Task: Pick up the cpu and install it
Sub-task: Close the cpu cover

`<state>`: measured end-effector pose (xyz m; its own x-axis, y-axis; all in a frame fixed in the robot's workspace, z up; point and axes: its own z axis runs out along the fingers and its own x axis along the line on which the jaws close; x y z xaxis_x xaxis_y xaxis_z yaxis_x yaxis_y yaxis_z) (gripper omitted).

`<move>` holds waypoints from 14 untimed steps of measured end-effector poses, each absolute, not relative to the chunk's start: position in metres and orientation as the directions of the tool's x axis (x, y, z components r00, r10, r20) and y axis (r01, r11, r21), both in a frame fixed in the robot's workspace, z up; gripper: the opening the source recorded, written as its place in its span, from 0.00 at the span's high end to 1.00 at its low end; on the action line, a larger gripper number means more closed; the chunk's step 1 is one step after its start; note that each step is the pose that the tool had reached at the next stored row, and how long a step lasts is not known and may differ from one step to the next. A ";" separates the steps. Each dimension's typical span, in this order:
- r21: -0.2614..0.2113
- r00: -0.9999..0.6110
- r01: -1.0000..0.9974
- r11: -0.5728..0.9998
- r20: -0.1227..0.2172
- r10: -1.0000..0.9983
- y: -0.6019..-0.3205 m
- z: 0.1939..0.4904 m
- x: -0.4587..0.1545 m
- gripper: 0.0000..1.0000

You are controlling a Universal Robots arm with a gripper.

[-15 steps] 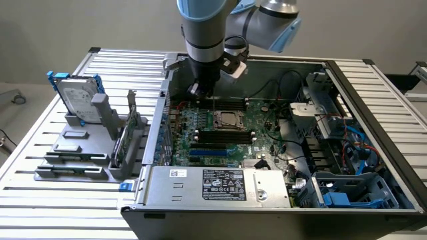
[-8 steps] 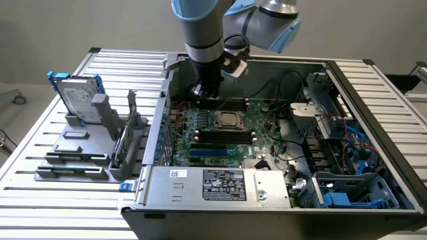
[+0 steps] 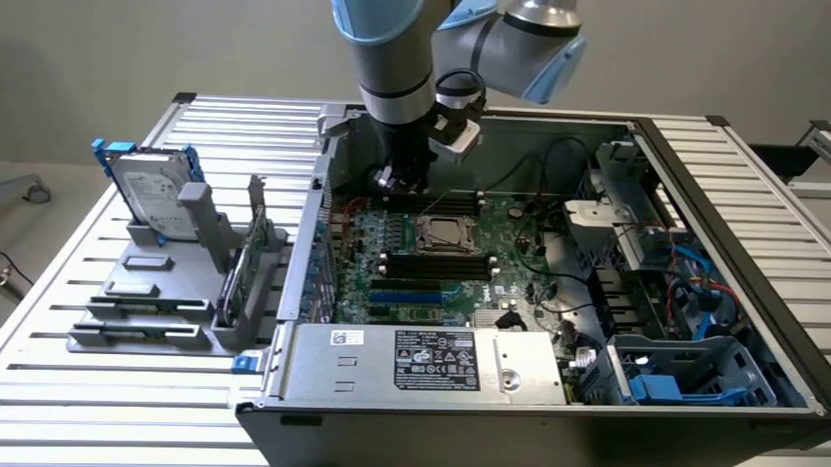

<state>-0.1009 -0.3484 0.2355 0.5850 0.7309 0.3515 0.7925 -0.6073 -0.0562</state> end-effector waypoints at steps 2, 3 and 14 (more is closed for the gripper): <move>-0.056 0.586 0.791 -0.609 0.352 0.730 -0.348 0.235 -0.101 0.82; -0.056 0.587 0.791 -0.609 0.352 0.729 -0.347 0.235 -0.101 0.82; -0.053 0.595 0.783 -0.620 0.353 0.722 -0.346 0.232 -0.099 0.89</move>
